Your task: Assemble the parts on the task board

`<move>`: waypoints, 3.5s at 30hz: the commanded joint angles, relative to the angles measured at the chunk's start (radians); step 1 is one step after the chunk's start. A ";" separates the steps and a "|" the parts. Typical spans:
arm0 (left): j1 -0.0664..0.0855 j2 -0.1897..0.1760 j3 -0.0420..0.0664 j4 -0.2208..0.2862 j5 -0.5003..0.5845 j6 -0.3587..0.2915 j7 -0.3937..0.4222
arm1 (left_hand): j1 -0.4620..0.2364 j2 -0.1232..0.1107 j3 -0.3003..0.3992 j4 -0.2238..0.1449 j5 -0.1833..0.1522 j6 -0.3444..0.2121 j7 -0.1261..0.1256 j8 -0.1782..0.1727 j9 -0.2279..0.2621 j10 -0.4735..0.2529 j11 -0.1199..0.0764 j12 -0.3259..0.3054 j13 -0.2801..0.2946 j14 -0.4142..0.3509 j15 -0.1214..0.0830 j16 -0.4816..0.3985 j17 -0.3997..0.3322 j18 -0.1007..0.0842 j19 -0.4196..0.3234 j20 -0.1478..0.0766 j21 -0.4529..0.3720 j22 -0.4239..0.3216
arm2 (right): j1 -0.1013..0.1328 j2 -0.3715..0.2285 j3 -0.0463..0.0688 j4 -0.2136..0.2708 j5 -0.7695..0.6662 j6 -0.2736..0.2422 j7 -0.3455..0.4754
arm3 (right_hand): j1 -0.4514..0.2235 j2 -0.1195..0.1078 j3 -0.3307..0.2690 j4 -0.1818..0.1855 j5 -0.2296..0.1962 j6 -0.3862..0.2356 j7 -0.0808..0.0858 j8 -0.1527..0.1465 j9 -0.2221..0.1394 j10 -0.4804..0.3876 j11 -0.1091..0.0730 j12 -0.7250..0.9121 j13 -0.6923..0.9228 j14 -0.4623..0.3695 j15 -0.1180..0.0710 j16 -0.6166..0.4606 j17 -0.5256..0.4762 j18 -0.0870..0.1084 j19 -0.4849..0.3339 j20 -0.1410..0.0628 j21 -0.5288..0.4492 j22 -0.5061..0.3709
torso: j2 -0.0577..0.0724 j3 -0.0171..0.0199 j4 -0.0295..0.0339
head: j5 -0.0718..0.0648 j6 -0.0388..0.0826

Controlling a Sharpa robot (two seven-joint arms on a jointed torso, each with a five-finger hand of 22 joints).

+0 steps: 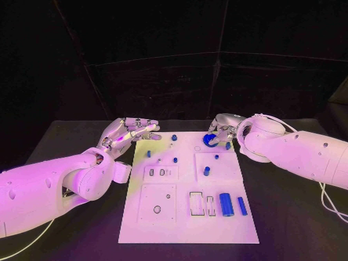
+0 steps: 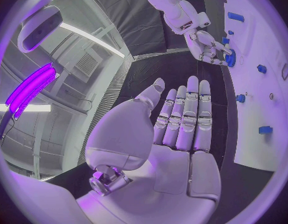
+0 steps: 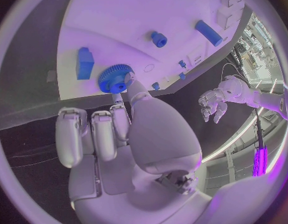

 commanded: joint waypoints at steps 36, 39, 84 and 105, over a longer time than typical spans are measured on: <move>0.002 0.000 0.001 0.006 0.002 0.014 0.000 | -0.008 0.002 0.003 0.000 0.002 0.007 0.000 -0.003 0.000 0.007 0.003 -0.005 0.000 0.006 -0.001 -0.003 0.001 0.015 0.001 0.004 -0.006 -0.001 | -0.005 0.178 -0.001 0.043 -0.085 -0.141 0.025 | -0.045 -0.015 0.088 -0.023 -0.012 0.058 -0.015 -0.034 -0.007 0.050 -0.034 0.011 0.075 0.065 -0.005 0.008 0.057 -0.013 0.033 -0.009 0.016 0.159 | 0.001 -0.0001 0.0014 | 0.016 -0.004; 0.002 0.000 0.001 0.006 0.002 0.014 0.000 | -0.008 0.002 0.003 0.000 0.002 0.007 0.000 -0.003 0.000 0.007 0.003 -0.005 0.000 0.006 -0.001 -0.003 0.001 0.015 0.001 0.004 -0.006 -0.001 | -0.009 0.200 -0.002 0.023 -0.086 -0.130 0.026 | -0.047 -0.015 0.090 -0.023 -0.012 0.057 -0.014 -0.035 -0.007 0.049 -0.033 0.010 0.075 0.064 -0.005 0.008 0.056 -0.013 0.033 -0.009 0.016 0.159 | 0.001 -0.0003 0.0013 | 0.018 -0.005; 0.003 0.000 0.001 0.008 0.002 0.011 -0.001 | -0.008 0.001 0.005 -0.002 0.002 0.006 0.000 -0.004 -0.001 0.007 0.003 -0.007 -0.001 0.007 -0.001 -0.007 0.002 0.015 0.001 0.004 -0.007 -0.002 | -0.016 0.249 -0.006 -0.040 -0.087 -0.044 0.024 | -0.154 -0.089 0.010 0.036 -0.014 -0.111 0.025 -0.126 -0.005 -0.023 0.004 -0.081 -0.014 0.061 0.027 0.002 0.048 -0.009 0.019 0.021 0.008 0.143 | 0.000 0.0020 -0.0005 | 0.021 -0.018; 0.003 -0.001 0.001 0.006 0.002 0.011 -0.002 | -0.010 0.000 0.006 -0.002 0.002 0.006 0.001 -0.006 -0.001 0.008 0.004 -0.010 -0.001 0.008 0.000 -0.010 0.003 0.014 0.001 0.004 -0.008 -0.003 | -0.017 0.210 -0.006 0.005 -0.079 -0.088 0.019 | -0.139 -0.072 -0.007 0.049 -0.004 -0.086 0.025 -0.112 -0.001 -0.020 0.004 -0.077 -0.010 0.061 0.028 0.002 0.050 -0.010 0.020 0.023 0.009 0.145 | 0.000 0.0009 -0.0003 | 0.021 -0.020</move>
